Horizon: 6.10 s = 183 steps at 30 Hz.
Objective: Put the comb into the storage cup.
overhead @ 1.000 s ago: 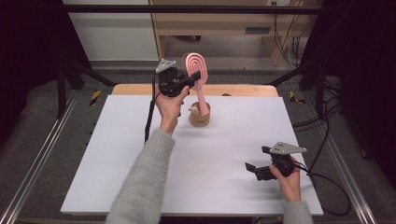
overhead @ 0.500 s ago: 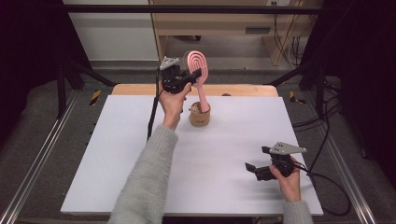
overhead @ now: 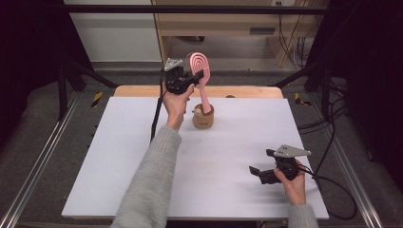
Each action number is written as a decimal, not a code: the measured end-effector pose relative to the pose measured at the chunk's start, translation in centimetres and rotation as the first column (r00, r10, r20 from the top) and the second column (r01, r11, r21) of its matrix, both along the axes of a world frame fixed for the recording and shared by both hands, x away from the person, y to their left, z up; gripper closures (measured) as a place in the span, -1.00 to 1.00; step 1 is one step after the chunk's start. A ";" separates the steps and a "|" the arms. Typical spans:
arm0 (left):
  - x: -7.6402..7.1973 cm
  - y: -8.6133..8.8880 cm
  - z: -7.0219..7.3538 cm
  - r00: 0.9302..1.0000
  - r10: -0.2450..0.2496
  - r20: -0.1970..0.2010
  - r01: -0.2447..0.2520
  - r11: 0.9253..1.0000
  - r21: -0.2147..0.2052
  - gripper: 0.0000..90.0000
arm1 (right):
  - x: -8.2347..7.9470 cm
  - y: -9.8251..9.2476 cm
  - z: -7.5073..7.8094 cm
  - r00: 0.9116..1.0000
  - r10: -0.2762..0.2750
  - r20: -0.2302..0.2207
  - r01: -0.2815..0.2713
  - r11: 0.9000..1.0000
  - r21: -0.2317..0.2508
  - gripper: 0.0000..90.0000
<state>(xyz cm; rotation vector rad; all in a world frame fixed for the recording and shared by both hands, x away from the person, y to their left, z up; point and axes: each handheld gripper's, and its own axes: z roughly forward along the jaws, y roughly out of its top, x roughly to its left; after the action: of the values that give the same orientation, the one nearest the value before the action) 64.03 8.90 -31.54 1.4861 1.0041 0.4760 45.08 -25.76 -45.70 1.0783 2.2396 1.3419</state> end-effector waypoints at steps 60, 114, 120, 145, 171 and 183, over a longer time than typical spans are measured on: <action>0.8 -0.2 -6.1 0.998 0.005 -0.063 -0.003 1.000 0.020 0.41 | 0.0 0.2 -0.1 1.000 0.008 -0.001 -0.008 1.000 0.002 -0.99; 0.9 3.5 -8.2 0.992 0.076 -0.099 -0.076 0.997 0.006 0.31 | -0.1 0.2 -0.1 1.000 0.007 0.001 -0.007 1.000 0.008 -0.99; 0.8 3.6 -8.2 0.993 0.071 -0.099 -0.071 0.997 0.007 0.30 | 0.0 0.2 -0.1 1.000 0.006 0.002 -0.006 1.000 0.006 -0.99; -0.9 5.7 -7.1 0.995 0.004 -0.100 0.006 0.995 0.098 -0.44 | 0.0 0.2 0.0 1.000 0.005 0.005 -0.006 1.000 0.012 -0.99; -5.4 7.4 -4.4 0.987 -0.113 -0.110 0.132 0.974 0.182 -0.93 | 0.0 0.2 0.0 1.000 0.000 0.007 0.000 1.000 0.010 -0.99; -8.3 8.8 -4.2 0.984 -0.160 -0.074 0.170 0.971 0.170 -0.96 | 0.0 0.3 0.0 1.000 -0.002 0.006 0.001 1.000 0.015 -0.99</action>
<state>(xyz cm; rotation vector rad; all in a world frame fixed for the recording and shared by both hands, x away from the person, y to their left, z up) 55.71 17.70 -35.78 1.7360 0.8936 0.4103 45.07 -25.51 -45.74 1.0790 2.2274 1.3615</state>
